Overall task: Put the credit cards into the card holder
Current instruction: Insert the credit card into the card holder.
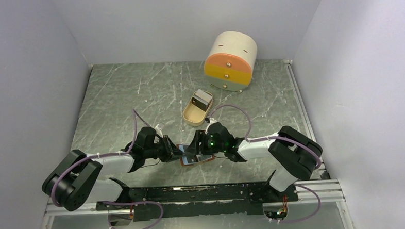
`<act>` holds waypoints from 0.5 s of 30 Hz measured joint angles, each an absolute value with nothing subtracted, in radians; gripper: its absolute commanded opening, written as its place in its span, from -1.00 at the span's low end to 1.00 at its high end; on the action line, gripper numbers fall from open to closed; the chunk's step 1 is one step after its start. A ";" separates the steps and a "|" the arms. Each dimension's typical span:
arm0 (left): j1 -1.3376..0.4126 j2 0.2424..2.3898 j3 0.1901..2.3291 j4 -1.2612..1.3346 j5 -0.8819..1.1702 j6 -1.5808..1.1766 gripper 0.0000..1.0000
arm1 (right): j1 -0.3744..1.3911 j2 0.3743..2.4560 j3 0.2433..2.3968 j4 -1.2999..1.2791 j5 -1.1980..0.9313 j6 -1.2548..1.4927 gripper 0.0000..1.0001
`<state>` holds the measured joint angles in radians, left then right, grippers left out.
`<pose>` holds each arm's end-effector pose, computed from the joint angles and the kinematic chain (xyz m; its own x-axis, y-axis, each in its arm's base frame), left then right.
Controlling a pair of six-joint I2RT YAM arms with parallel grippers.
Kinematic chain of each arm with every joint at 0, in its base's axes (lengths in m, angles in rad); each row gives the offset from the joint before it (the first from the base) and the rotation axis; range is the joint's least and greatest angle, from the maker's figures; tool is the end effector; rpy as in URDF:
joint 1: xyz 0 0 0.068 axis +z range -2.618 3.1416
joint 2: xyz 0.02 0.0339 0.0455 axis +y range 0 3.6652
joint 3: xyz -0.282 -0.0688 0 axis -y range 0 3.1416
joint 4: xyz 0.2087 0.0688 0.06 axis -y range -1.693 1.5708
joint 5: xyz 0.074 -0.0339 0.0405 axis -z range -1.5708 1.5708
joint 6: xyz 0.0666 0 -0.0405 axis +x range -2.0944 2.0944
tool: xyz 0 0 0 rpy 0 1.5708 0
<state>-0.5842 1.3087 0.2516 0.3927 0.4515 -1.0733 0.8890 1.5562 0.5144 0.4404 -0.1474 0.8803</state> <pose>0.1568 -0.1385 0.1510 -0.9334 -0.3308 -0.1393 -0.0784 0.5666 -0.8202 0.1741 0.2300 0.1664 -0.8780 0.1283 -0.4611 -0.2629 0.6758 0.6886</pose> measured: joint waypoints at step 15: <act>-0.591 1.296 0.252 0.394 0.465 -1.069 -0.35 | 0.898 1.565 0.468 0.559 -0.234 0.942 0.13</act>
